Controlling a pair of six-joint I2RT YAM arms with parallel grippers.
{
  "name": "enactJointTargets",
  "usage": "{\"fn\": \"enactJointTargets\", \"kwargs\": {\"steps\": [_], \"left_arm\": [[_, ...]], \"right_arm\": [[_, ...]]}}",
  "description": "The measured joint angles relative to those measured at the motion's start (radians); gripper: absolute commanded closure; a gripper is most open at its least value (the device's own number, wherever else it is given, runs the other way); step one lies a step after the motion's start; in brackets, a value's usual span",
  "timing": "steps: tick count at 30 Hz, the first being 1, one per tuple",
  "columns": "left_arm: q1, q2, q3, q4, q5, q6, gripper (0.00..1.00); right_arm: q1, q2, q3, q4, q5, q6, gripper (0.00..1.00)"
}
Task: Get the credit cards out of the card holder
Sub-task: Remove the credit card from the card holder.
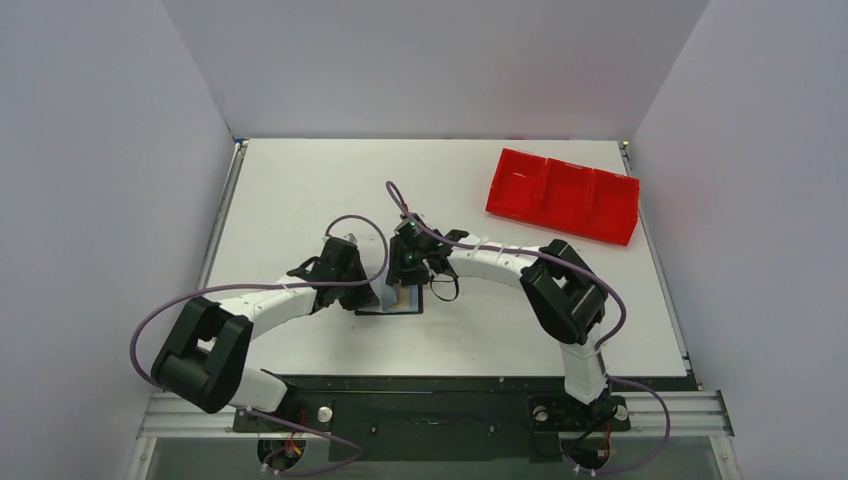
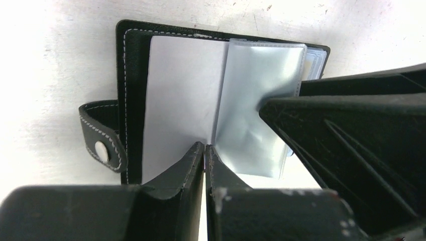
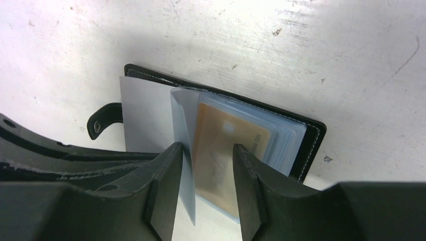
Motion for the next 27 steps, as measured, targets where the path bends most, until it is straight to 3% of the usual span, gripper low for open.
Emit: {"fn": "enactJointTargets", "kwargs": {"steps": [5,19,27], "left_arm": [[0.005,-0.063,0.0,-0.048,-0.012,0.005,0.96],[0.017,-0.256,0.053,-0.216,-0.052,0.045,0.96],[0.028,-0.383,0.089,-0.33,-0.063,0.059,0.95]], "right_arm": [[0.005,0.012,0.018,-0.002,0.0,0.0,0.67],[0.067,0.033,0.145,-0.029,-0.017,0.001,0.6],[0.074,0.145,0.222,-0.037,-0.048,0.009,0.54]]}}
